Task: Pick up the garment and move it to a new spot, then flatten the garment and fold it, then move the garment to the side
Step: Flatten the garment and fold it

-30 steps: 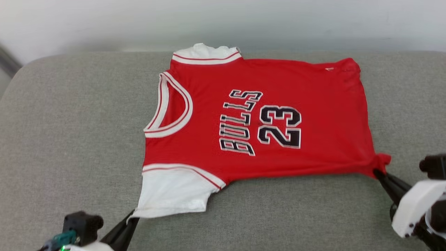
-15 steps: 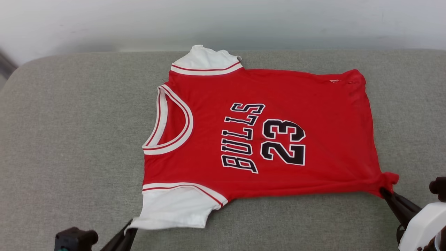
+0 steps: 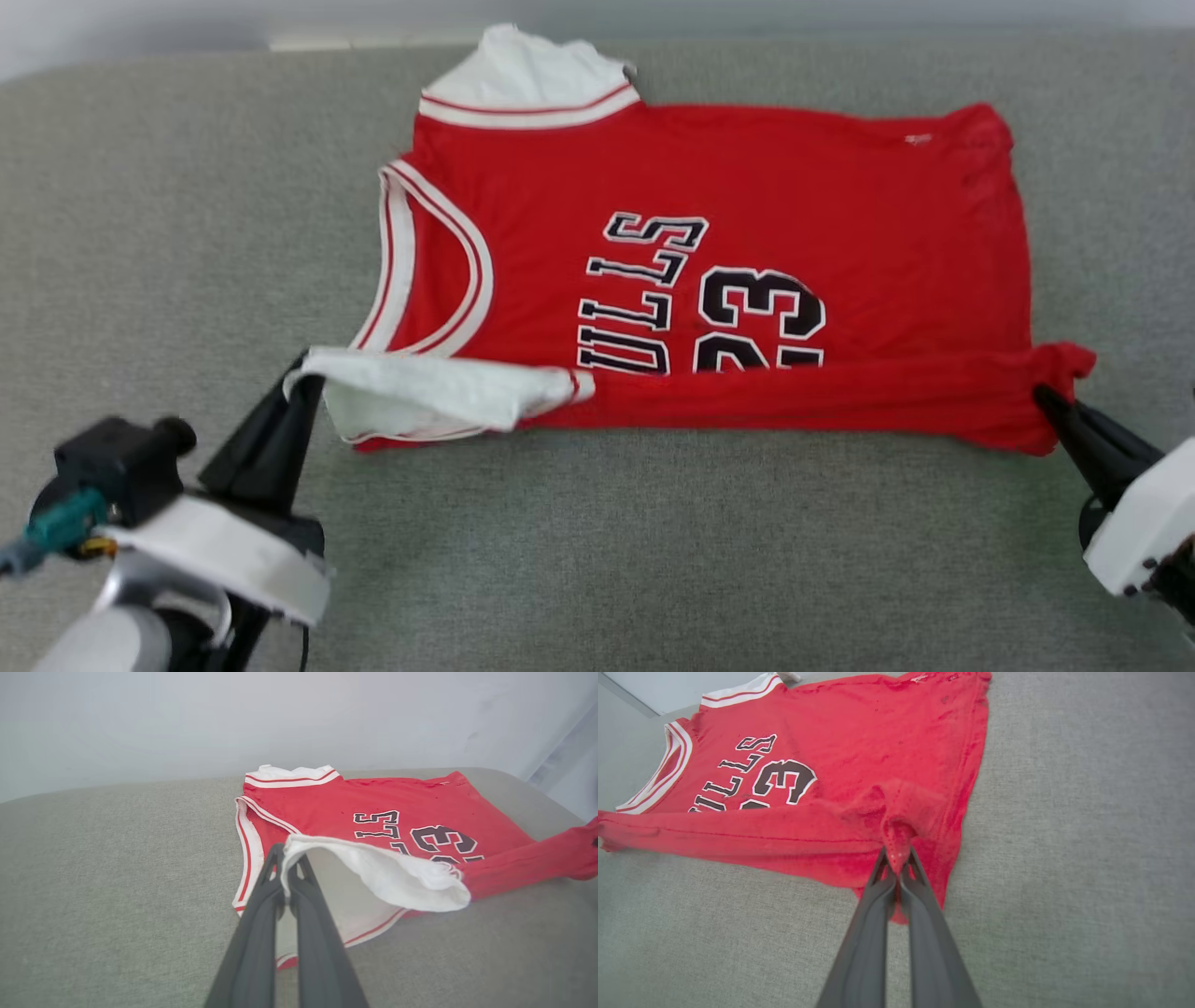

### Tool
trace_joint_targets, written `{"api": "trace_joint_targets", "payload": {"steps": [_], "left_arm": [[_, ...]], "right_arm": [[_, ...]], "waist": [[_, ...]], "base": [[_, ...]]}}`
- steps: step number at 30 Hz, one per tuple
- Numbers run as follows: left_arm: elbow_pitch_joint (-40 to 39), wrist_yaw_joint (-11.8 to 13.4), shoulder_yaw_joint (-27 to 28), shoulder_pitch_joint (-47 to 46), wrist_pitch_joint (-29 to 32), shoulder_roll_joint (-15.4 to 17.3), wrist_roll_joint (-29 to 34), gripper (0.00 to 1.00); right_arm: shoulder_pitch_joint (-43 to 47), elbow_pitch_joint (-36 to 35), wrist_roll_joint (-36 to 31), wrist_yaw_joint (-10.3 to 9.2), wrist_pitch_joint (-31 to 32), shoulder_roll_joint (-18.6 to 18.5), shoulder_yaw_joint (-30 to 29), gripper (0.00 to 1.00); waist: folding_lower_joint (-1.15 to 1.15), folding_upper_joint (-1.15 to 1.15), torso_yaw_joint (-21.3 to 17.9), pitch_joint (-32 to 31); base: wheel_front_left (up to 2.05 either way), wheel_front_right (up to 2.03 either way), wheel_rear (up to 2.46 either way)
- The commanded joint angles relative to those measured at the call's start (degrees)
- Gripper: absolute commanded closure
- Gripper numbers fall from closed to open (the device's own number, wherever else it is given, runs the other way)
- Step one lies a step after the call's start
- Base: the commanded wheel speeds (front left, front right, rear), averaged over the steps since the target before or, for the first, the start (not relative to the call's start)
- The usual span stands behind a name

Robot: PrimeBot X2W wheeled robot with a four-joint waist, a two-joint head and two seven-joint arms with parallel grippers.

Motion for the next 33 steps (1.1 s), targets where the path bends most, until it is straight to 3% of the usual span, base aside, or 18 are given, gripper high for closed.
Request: {"api": "trace_joint_targets", "payload": {"steps": [1,7,17,18,19,20,21,29,32,33], "left_arm": [[2.39,-1.33,-0.07,-3.71,0.2,-0.79,0.05,1.0],[9.71,-3.23,-1.95,-11.1,1.37,-0.82,2.67,1.0],[24.89,-5.8,-5.79,-22.14,1.46,-5.97,5.0,1.0],[26.1,-5.77,-6.25,-23.02,1.53,-6.42,5.38,0.55],[27.36,-5.43,-6.44,-23.74,1.38,-7.1,5.43,0.0],[28.58,-5.14,-6.65,-24.35,1.12,-7.63,5.82,0.0],[29.57,-5.05,-6.99,-24.85,0.8,-7.95,6.29,0.0],[33.36,-3.67,-6.55,-22.97,-1.76,-10.95,4.82,0.0],[31.32,-2.07,-5.55,-20.7,-2.63,-11.39,3.73,0.0],[28.63,-0.01,-4.89,-16.92,-2.1,-11.25,2.65,0.0]], "right_arm": [[-2.32,0.41,-0.84,-0.02,1.15,0.11,0.14,1.0],[-6.53,2.54,-2.74,-0.02,2.77,-0.4,1.19,1.0],[-10.96,7.23,-5.73,-0.03,3.35,-0.24,2.8,1.0],[-11.23,7.58,-5.95,-0.04,3.26,-0.15,2.85,1.0],[-11.46,8.04,-6.09,-0.04,3.27,-0.03,2.94,1.0],[-11.62,8.51,-6.48,-0.05,3.24,0.09,2.91,0.8],[-11.67,9.24,-6.68,-0.06,3.38,0.49,2.45,0.0],[-11.21,9.57,-9.97,-0.03,3.79,0.8,4.14,0.0],[-10.07,9.41,-12.46,-0.03,4.33,2.23,4.3,0.0],[-8.85,8.69,-13.99,-0.03,5.87,4.26,3.42,0.0]], "waist": [[-0.01,0.0,-0.29,4.15],[-0.01,0.0,-0.22,7.6],[-0.01,0.0,0.51,9.46],[-0.01,0.0,0.58,9.38],[-0.01,0.0,0.62,9.22],[-0.01,0.0,0.6,8.98],[-0.01,0.0,0.57,8.77],[-0.01,0.0,0.1,4.75],[-0.01,0.0,-0.28,2.59],[-0.01,0.0,-0.55,0.48]], "base": [[0.0,0.0,0.0],[0.0,0.0,0.0],[0.0,0.0,0.0],[0.0,0.0,0.0],[0.0,0.0,0.0],[0.0,0.0,0.0],[0.0,0.0,0.0],[0.0,0.0,0.0],[0.0,0.0,0.0],[0.0,0.0,0.0]]}}
